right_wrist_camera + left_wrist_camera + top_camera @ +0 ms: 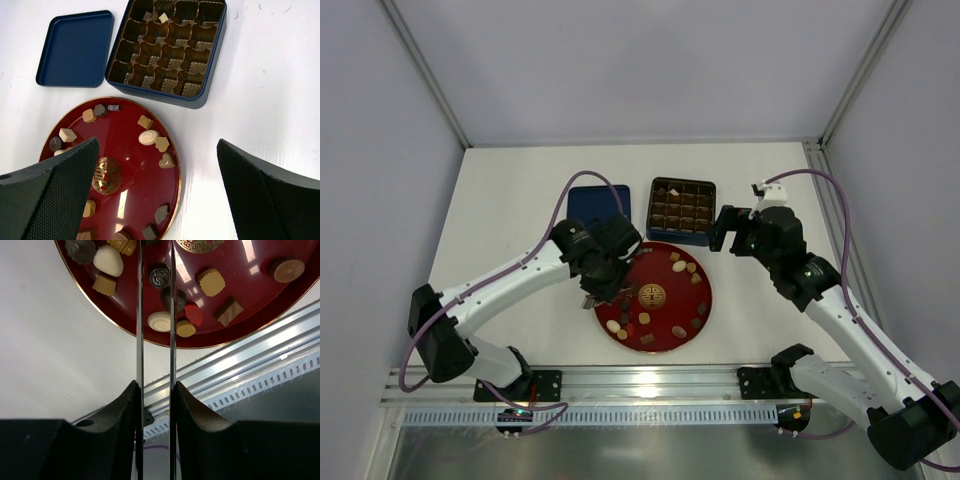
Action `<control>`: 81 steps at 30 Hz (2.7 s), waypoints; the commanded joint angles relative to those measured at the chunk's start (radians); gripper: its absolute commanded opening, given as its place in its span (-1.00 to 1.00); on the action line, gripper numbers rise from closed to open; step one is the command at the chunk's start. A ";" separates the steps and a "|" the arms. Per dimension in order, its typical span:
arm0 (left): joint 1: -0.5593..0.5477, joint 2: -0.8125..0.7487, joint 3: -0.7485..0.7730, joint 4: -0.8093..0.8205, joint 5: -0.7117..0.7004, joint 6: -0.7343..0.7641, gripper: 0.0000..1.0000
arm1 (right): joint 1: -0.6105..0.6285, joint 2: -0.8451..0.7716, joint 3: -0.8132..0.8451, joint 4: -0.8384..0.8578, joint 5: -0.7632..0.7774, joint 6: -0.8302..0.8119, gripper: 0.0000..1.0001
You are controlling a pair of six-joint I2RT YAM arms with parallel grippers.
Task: Pack the chocolate
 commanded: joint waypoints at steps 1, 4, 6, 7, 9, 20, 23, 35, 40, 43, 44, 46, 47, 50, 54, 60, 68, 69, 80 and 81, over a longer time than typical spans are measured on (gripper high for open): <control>-0.005 -0.001 0.062 0.015 -0.033 0.026 -0.38 | -0.004 -0.018 0.008 0.031 0.020 -0.005 1.00; -0.005 0.007 0.094 0.010 -0.038 0.030 -0.39 | -0.004 -0.021 0.009 0.033 0.020 -0.006 0.99; -0.005 0.016 0.108 0.010 -0.039 0.035 -0.39 | -0.004 -0.021 0.009 0.033 0.020 -0.006 0.99; -0.005 0.018 0.122 0.009 -0.040 0.036 -0.39 | -0.006 -0.020 0.011 0.031 0.021 -0.008 0.99; -0.005 0.027 0.139 0.012 -0.038 0.039 -0.39 | -0.004 -0.021 0.012 0.031 0.021 -0.008 1.00; 0.031 0.182 0.386 0.027 -0.050 0.085 -0.40 | -0.006 -0.017 0.029 0.025 0.018 -0.008 1.00; 0.060 0.257 0.493 0.047 -0.050 0.104 -0.40 | -0.006 -0.013 0.037 0.022 0.017 -0.009 0.99; 0.123 0.599 0.918 0.156 -0.076 0.139 -0.39 | -0.009 0.005 0.072 0.001 0.018 -0.028 1.00; 0.140 0.677 0.967 0.231 -0.093 0.133 -0.37 | -0.009 0.007 0.078 0.001 0.015 -0.025 1.00; 0.149 0.703 0.975 0.255 -0.101 0.130 -0.37 | -0.009 0.007 0.080 -0.003 0.017 -0.025 0.99; 0.150 0.706 0.974 0.274 -0.099 0.131 -0.37 | -0.009 0.005 0.077 -0.001 0.017 -0.025 1.00; 0.150 0.708 0.955 0.298 -0.098 0.144 -0.36 | -0.010 0.005 0.078 -0.004 0.015 -0.025 1.00; 0.152 0.711 0.946 0.321 -0.093 0.145 -0.36 | -0.009 0.005 0.077 -0.004 0.015 -0.026 1.00; 0.152 0.725 0.946 0.335 -0.087 0.147 -0.35 | -0.009 0.003 0.077 -0.006 0.017 -0.029 0.99; 0.152 0.745 0.946 0.343 -0.090 0.148 -0.35 | -0.010 0.006 0.077 -0.004 0.017 -0.026 1.00; 0.152 0.771 0.943 0.354 -0.092 0.148 -0.36 | -0.010 0.005 0.074 -0.001 0.010 -0.026 1.00; 0.150 0.785 0.934 0.360 -0.095 0.141 -0.35 | -0.010 0.005 0.066 0.001 0.009 -0.028 0.99; 0.152 0.783 0.932 0.358 -0.099 0.144 -0.35 | -0.010 0.003 0.066 0.001 0.010 -0.028 0.99; 0.152 0.779 0.918 0.352 -0.119 0.156 -0.23 | -0.010 0.007 0.063 0.007 0.009 -0.026 0.99; 0.153 0.779 0.918 0.354 -0.119 0.156 -0.21 | -0.010 0.007 0.063 0.005 0.007 -0.026 0.99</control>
